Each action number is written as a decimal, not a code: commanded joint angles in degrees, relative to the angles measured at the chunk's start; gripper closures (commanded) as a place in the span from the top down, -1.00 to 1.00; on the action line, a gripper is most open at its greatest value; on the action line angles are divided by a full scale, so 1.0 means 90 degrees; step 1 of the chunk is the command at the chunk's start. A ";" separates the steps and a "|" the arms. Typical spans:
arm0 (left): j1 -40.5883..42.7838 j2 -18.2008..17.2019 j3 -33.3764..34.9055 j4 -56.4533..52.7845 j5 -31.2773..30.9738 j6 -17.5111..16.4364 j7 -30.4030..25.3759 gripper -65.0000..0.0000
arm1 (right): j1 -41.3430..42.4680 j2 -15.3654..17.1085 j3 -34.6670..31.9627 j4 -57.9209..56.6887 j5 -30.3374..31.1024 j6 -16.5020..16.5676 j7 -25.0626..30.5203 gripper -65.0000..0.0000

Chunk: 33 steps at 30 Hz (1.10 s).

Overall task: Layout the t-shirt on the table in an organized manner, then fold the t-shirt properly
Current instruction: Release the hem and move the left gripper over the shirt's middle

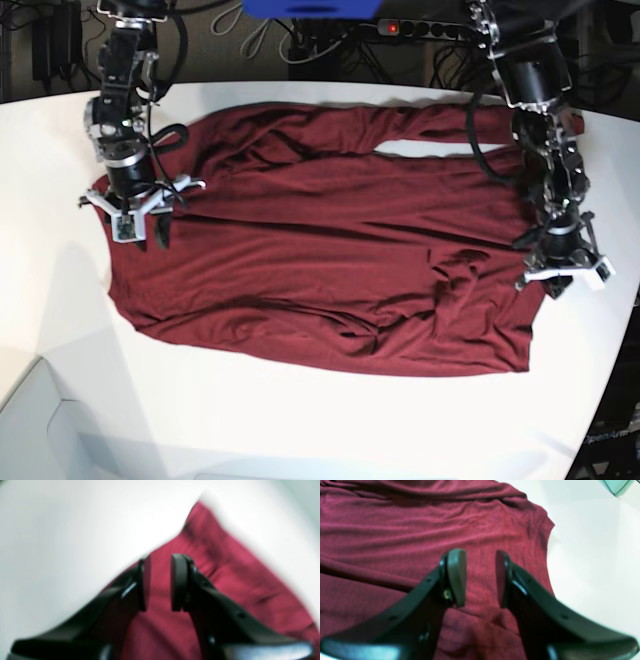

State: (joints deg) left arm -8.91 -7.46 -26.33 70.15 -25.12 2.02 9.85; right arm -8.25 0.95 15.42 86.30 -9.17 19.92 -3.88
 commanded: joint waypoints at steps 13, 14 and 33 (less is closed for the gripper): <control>0.0438 0.0697 0.2442 0.1109 0.1585 -0.0015 -0.0122 0.03 | 0.0062 0.0065 0.0011 0.0106 0.0047 -0.0001 0.0172 -0.45; 0.0457 0.0805 0.2481 0.1099 0.1781 -0.0015 -0.0122 0.18 | 0.0062 0.0075 0.0011 0.0106 0.0047 -0.0001 0.0172 -0.45; 0.0496 0.1469 0.1455 -0.0014 0.2797 -0.0044 -0.0171 0.33 | 0.0072 0.0124 0.0050 0.0106 0.0037 -0.0001 0.0172 -0.45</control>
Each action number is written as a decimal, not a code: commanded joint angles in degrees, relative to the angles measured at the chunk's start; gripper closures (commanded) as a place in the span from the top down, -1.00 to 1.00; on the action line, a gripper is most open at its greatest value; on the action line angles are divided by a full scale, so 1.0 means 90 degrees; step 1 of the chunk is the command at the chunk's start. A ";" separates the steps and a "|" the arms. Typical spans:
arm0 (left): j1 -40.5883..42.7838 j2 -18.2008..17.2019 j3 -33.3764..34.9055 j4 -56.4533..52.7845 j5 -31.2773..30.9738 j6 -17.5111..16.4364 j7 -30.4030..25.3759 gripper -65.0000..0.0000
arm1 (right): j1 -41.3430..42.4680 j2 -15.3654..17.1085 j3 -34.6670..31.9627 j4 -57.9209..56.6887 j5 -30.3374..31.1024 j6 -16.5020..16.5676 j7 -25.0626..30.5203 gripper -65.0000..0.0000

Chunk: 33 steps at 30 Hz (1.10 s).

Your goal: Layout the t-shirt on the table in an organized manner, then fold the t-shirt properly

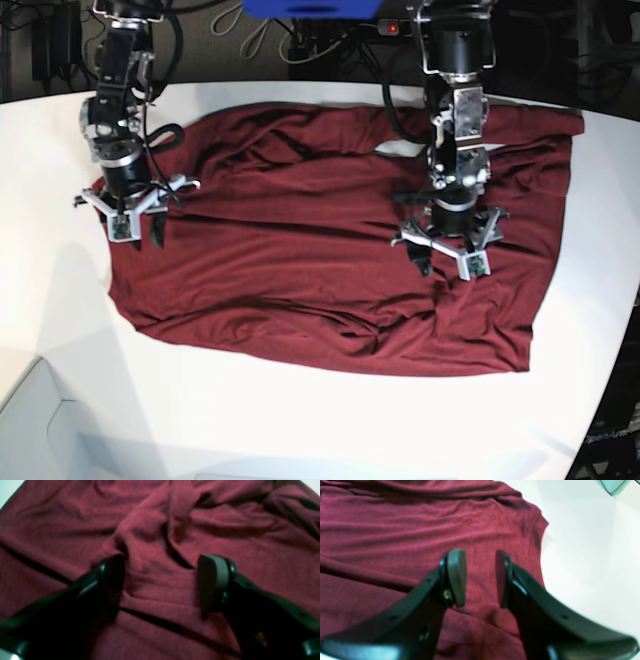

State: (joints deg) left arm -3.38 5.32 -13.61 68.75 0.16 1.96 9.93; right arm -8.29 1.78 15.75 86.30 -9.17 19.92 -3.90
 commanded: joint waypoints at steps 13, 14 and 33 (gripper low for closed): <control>0.0028 0.0136 0.0276 0.0718 0.0026 -0.0017 -0.0132 0.32 | 0.0135 0.0032 0.0013 -0.0168 0.0037 -0.0001 0.0184 -0.45; 0.0028 0.0117 0.0393 0.0620 0.0026 -0.0007 -0.0132 0.32 | 0.0135 0.0041 0.0013 -0.0197 0.0037 -0.0001 0.0194 -0.45; -0.0196 0.0107 0.0598 -0.0015 -0.0023 -0.0007 -0.0190 0.20 | 0.0262 0.0168 0.0013 -0.0295 0.0037 -0.0001 0.0194 -0.45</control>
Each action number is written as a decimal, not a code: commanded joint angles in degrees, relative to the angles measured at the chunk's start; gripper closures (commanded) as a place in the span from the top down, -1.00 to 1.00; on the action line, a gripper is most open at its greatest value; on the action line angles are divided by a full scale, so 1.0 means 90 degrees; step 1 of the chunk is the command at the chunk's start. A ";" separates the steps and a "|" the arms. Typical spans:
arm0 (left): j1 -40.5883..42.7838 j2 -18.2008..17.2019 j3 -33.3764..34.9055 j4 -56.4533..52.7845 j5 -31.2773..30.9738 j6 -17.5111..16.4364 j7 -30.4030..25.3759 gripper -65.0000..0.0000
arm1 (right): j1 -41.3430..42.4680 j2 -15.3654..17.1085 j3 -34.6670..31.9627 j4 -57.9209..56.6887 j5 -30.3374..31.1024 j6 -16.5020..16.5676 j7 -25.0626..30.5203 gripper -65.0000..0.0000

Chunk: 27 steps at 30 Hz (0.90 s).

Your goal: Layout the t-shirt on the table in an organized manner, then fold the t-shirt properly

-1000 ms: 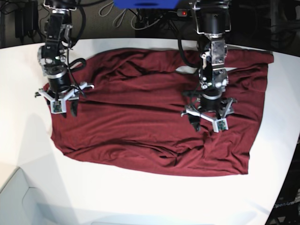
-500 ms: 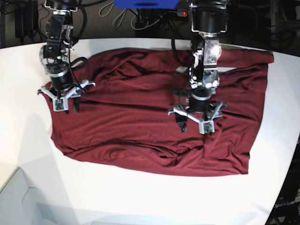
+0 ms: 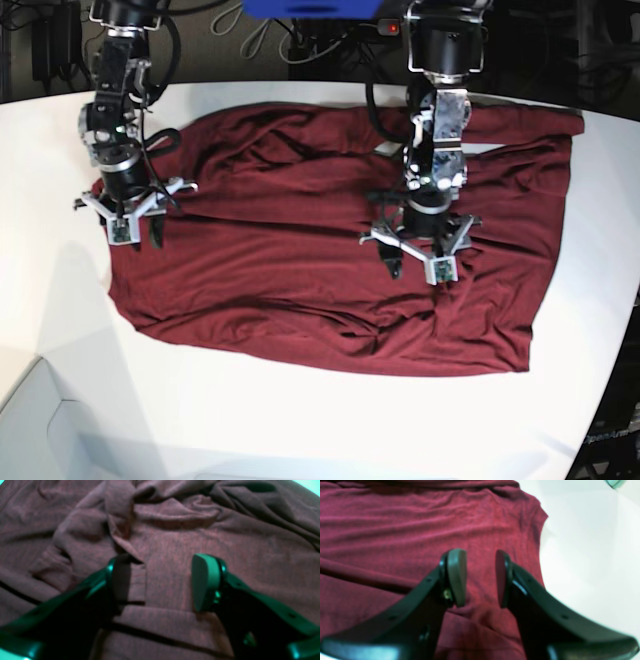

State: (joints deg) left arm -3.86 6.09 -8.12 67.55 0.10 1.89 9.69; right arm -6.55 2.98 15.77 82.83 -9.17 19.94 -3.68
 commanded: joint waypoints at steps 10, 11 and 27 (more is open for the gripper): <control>-0.0514 0.0227 -0.1047 -0.0243 -0.0016 -0.0029 -0.0154 0.20 | 0.0244 0.0045 0.0011 -0.0348 0.0037 -0.0004 0.0170 -0.45; -0.0524 0.0227 -0.1047 -0.0272 -0.0016 -0.0029 -0.0154 0.20 | 0.0244 0.0045 0.0011 -0.0378 0.0037 -0.0004 0.0170 -0.45; -0.0680 0.0237 -0.1037 -0.0331 -0.0016 -0.0010 -0.0115 -1.00 | 0.0244 0.0162 0.0011 -0.0426 0.0037 -0.0004 0.0170 -0.45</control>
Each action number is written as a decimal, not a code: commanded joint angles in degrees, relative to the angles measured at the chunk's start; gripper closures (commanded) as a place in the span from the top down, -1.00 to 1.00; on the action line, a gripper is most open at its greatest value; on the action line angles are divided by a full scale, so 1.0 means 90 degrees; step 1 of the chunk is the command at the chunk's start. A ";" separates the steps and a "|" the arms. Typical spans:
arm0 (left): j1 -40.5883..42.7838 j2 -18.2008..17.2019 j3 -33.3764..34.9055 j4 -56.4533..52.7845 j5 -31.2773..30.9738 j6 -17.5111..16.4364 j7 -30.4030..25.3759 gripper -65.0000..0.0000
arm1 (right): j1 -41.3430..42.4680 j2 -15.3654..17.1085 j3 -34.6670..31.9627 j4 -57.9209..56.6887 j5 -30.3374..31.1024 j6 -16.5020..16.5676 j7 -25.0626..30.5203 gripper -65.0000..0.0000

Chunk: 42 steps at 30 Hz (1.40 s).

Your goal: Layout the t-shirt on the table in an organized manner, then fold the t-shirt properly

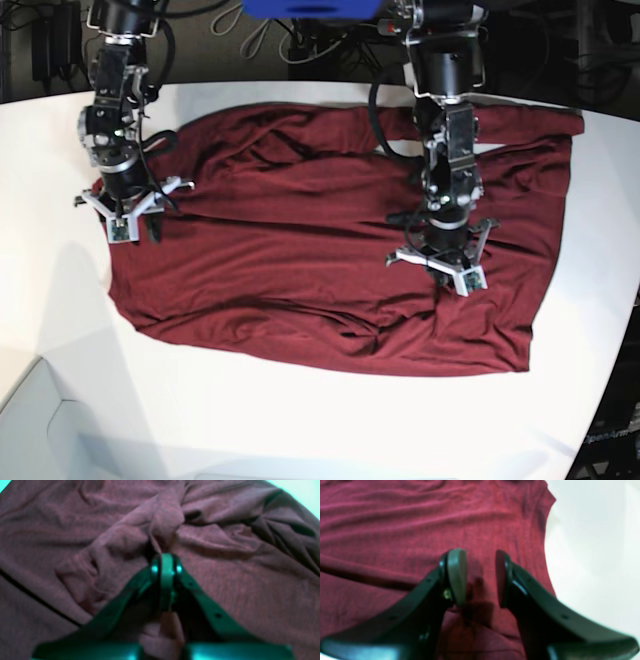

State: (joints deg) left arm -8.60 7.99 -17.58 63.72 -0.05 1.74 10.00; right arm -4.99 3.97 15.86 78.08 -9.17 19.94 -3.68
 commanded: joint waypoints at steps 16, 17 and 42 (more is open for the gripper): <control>-0.1872 -0.0394 -0.0014 0.0231 0.0001 0.0007 -0.0149 -0.99 | 0.0052 0.0131 0.0001 0.0101 0.0037 -0.0004 0.0170 -0.45; -0.2175 -0.0453 -0.0005 0.0153 0.0001 0.0017 -0.0139 -0.99 | 0.0042 0.0179 0.0001 0.0101 0.0037 -0.0004 0.0170 -0.45; -0.6512 -0.1234 -0.0014 -0.5063 0.0011 0.0017 -0.1380 -0.99 | 0.0023 0.0326 0.0011 0.0140 0.0037 -0.0004 0.0170 -0.46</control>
State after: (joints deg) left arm -64.20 -2.85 -17.69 17.23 -0.05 1.98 -0.32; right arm -5.43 6.46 15.73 78.11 -9.17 19.94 -3.66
